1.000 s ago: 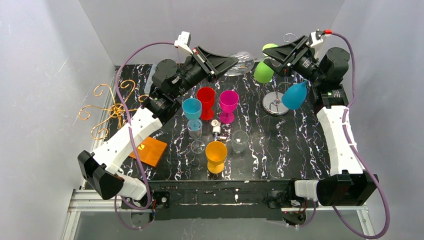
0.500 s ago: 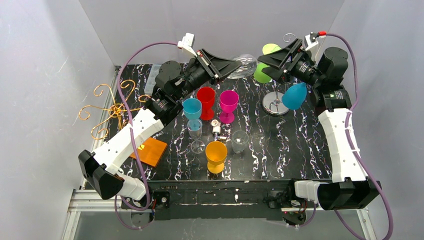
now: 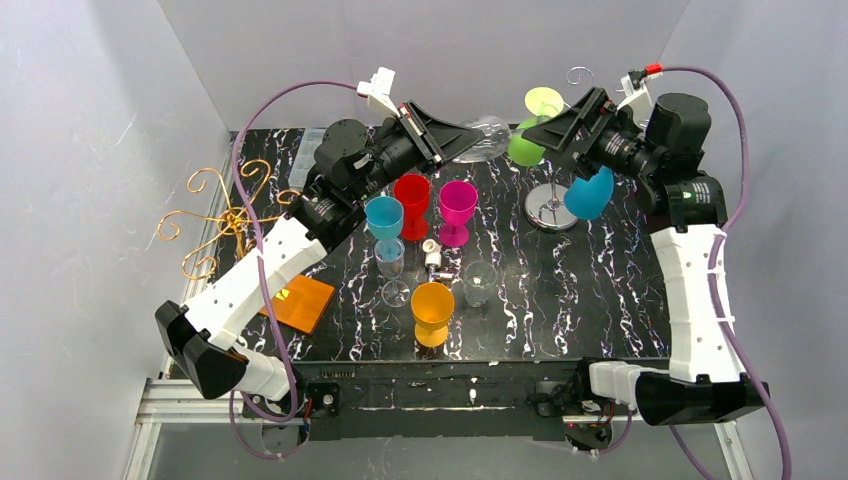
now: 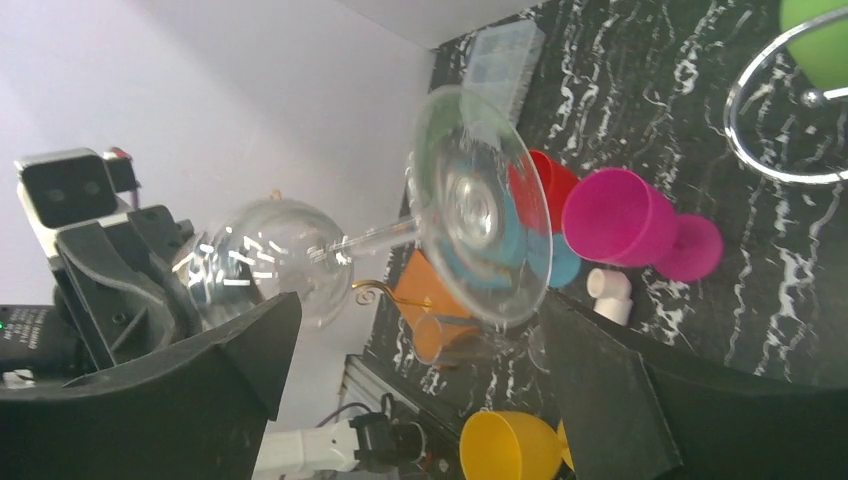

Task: Take the wine glass off the wine glass rack
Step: Place the wine glass at the center of the board, then pick up the wine glass from the wine rack.

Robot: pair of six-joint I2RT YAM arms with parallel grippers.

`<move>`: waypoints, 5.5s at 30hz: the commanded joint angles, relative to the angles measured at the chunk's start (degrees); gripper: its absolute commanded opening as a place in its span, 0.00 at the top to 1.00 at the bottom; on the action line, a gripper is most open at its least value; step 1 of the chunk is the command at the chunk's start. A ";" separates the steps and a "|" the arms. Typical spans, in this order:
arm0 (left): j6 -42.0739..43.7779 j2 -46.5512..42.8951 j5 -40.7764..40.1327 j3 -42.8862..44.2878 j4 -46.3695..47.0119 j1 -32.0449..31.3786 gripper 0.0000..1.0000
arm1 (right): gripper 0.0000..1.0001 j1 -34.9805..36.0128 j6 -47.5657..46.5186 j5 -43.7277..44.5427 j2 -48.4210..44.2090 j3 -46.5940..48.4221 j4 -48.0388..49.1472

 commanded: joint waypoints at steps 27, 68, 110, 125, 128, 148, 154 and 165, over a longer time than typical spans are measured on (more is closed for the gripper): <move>30.96 -0.87 4.68 19.55 -55.13 -13.92 1.00 | 0.02 -0.07 -15.56 18.48 3.32 21.61 -20.53; 42.60 20.20 -13.90 13.28 -61.97 -31.39 1.00 | 0.02 -0.10 -17.19 33.82 4.95 24.34 -23.24; 43.10 23.35 -16.25 19.36 -65.13 -31.92 0.53 | 0.02 -0.08 -19.17 33.82 4.60 23.74 -23.90; 42.67 19.28 -13.92 23.40 -65.13 -32.18 0.29 | 0.02 -0.07 -20.21 37.48 4.98 25.84 -27.31; 41.86 16.96 -14.66 23.90 -65.10 -32.10 0.25 | 0.02 -0.07 -20.76 39.04 5.49 26.81 -28.99; 43.13 0.36 -8.03 17.58 -65.58 -16.26 0.02 | 0.02 -0.07 -26.78 54.48 9.74 25.77 -36.64; 43.96 -2.18 -4.30 14.45 -63.74 -12.19 0.02 | 0.01 -0.12 -27.03 53.88 12.40 25.34 -35.00; 44.08 -3.27 -0.45 12.26 -62.14 -8.84 0.02 | 0.02 -2.49 -27.29 52.43 15.89 25.79 -33.23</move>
